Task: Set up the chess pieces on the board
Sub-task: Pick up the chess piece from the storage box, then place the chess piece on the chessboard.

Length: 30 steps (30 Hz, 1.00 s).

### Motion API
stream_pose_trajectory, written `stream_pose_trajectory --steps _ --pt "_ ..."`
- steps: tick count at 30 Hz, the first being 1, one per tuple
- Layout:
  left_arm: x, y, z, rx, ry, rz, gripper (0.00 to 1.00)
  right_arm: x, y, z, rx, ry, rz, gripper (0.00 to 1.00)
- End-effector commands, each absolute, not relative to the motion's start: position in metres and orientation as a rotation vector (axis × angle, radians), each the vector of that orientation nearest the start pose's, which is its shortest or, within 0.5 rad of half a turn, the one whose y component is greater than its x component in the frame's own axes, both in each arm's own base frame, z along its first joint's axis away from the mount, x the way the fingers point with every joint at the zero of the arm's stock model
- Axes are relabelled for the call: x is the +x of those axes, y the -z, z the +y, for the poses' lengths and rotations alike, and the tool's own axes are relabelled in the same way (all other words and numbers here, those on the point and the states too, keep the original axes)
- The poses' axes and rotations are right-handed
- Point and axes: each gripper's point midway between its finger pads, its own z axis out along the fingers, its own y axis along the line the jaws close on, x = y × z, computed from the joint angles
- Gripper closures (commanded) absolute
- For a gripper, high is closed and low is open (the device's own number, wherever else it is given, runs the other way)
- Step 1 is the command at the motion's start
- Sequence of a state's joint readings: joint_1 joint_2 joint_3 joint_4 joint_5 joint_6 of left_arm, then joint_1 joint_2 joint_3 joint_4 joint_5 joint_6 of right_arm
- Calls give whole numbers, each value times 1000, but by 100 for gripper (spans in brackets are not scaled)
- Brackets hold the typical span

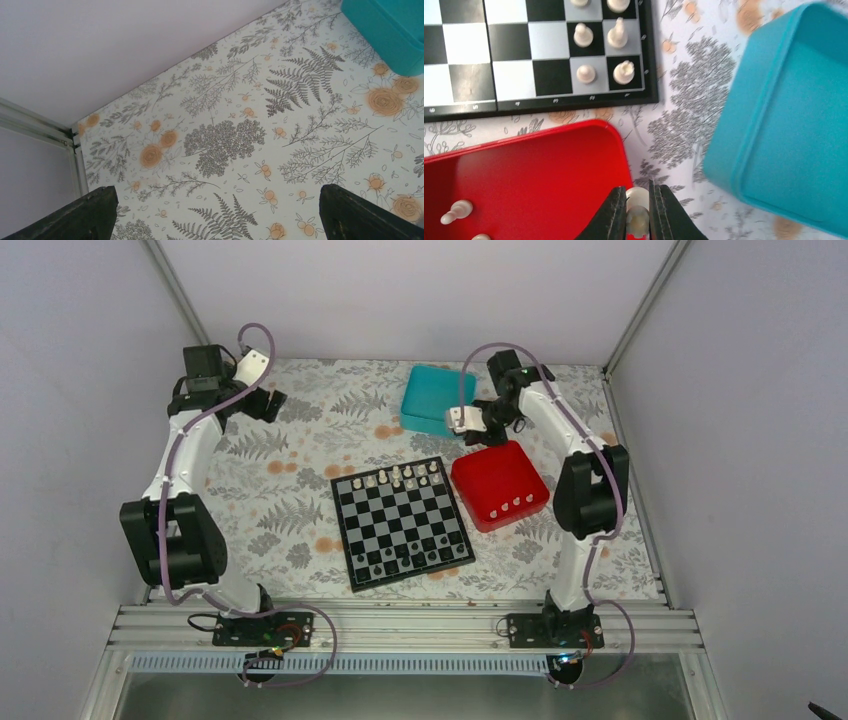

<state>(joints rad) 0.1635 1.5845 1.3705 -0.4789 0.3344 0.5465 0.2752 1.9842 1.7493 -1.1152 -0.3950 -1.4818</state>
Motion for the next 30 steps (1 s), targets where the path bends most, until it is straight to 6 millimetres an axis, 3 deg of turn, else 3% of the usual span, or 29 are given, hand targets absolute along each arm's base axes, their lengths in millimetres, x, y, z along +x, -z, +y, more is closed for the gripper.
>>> stream_pose_trajectory --steps 1,5,8,12,17,23,30 --pt "454 -263 10 636 -5 2048 0 384 -170 211 -2129 -260 1638 91" --pt "450 -269 7 654 4 2020 0 378 -187 262 -2136 -274 1519 90" --pt "447 -270 5 672 3 2006 0 371 -187 303 -2159 -299 1434 89" --pt "440 -272 3 679 3 1985 0 353 -178 361 -2218 -338 1334 89" --pt "429 -270 -3 683 28 1962 0 335 -153 419 -2277 -372 1257 89" --pt "418 -262 -8 689 48 1956 0 331 -135 465 -2250 -361 1180 90" --pt "407 -250 -10 705 58 1957 0 327 -106 487 -2283 -372 1185 89"
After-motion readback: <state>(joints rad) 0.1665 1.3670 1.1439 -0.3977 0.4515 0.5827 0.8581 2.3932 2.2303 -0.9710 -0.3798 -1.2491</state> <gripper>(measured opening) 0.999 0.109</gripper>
